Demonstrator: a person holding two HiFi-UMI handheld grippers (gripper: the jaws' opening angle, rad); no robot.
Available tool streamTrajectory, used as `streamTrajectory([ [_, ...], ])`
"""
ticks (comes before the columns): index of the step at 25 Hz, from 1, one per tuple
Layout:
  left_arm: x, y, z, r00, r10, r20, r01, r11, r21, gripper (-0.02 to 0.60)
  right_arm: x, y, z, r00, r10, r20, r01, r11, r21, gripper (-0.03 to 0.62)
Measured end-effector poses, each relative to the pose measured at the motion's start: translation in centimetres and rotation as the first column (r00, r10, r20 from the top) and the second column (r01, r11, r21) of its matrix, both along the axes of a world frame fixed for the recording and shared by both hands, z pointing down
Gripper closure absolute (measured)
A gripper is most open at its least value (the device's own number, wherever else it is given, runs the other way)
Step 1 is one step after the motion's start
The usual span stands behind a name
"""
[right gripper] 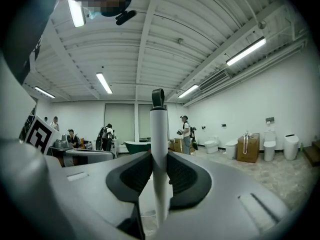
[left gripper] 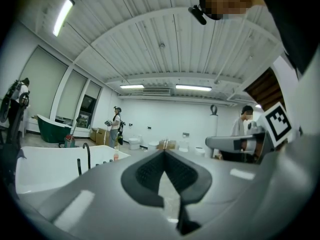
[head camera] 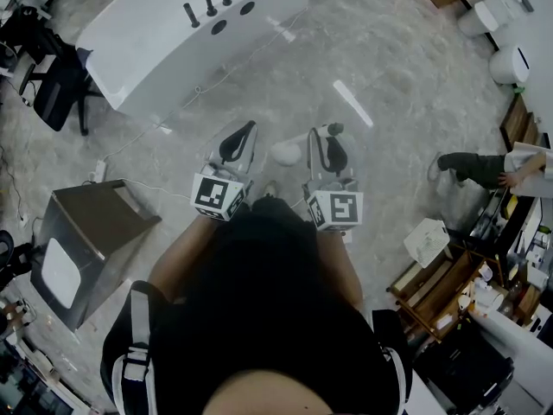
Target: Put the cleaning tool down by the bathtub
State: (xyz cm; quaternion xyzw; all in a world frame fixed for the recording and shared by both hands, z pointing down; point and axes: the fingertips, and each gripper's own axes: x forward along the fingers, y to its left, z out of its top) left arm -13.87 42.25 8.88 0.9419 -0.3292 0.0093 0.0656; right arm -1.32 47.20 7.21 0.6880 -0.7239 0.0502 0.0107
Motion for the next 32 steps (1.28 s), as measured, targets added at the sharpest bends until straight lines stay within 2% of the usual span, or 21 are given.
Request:
streamTrajectory([
  [7, 2.4, 1.0, 0.8, 1.000, -0.026, 0.008, 0.026, 1.000, 0.000, 0.574, 2.6, 0.9, 0.5, 1.000, -0.022, 0.022, 0.022, 1.000, 0.001, 0.502],
  [14, 3.0, 0.4, 1.3, 0.999, -0.049, 0.024, 0.049, 0.999, -0.010, 0.574, 3.8, -0.3, 1.2, 0.999, -0.029, 0.022, 0.029, 1.000, -0.004, 0.502],
  [23, 4.4, -3.9, 2.4, 0.999, -0.033, 0.030, 0.033, 0.999, -0.017, 0.574, 5.2, -3.8, 2.3, 1.000, -0.003, 0.019, 0.003, 1.000, -0.021, 0.502],
  [32, 6.2, -11.0, 3.0, 0.999, -0.016, 0.034, 0.017, 0.999, -0.032, 0.574, 6.7, -10.3, 3.1, 1.000, 0.014, 0.011, -0.013, 0.999, -0.049, 0.502],
])
